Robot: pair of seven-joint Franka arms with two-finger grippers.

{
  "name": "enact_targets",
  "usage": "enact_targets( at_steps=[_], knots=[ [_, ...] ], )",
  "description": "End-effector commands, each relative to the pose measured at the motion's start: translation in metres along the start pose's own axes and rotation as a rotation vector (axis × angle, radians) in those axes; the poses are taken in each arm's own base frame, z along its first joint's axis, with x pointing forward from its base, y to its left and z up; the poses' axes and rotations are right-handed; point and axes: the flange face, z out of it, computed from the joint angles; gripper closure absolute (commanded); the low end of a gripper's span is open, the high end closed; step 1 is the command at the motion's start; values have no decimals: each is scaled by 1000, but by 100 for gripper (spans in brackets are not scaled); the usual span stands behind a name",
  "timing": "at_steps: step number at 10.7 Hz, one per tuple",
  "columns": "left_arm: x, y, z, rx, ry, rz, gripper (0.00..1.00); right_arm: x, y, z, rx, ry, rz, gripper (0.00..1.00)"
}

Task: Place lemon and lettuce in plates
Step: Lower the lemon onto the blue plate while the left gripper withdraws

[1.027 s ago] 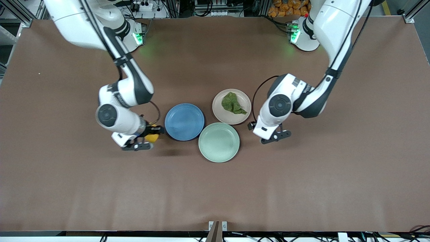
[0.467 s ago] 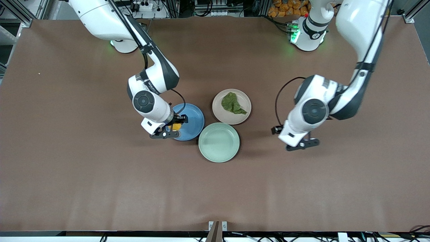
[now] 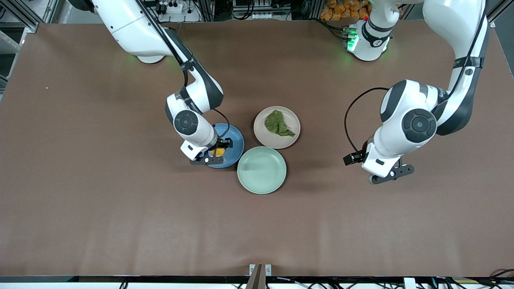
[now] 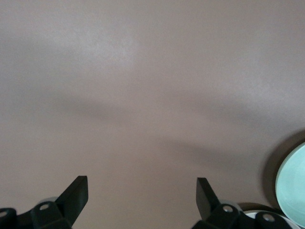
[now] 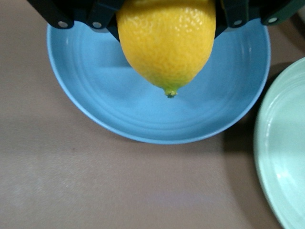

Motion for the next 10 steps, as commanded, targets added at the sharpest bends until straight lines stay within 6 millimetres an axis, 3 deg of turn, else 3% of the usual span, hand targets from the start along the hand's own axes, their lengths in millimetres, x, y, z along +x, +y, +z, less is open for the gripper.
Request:
enact_targets(
  at_steps=[1, 4, 6, 8, 10],
  knots=[
    [-10, 3, -21, -19, 3, 5, 0, 1, -3, 8, -1, 18, 14, 66],
    [-28, 17, -40, -27, 28, -44, 0, 1, -2, 12, -3, 19, 15, 59],
    [-32, 14, -55, -28, 56, 2, 0, 2, -2, 11, -3, 21, 16, 29],
    [-39, -3, -63, -6, 64, 132, 0, 2, -2, 12, -3, 20, 36, 9],
    [-43, -14, -80, 0, 83, 279, 0, 5, 0, 7, 1, 24, 46, 9]
  ],
)
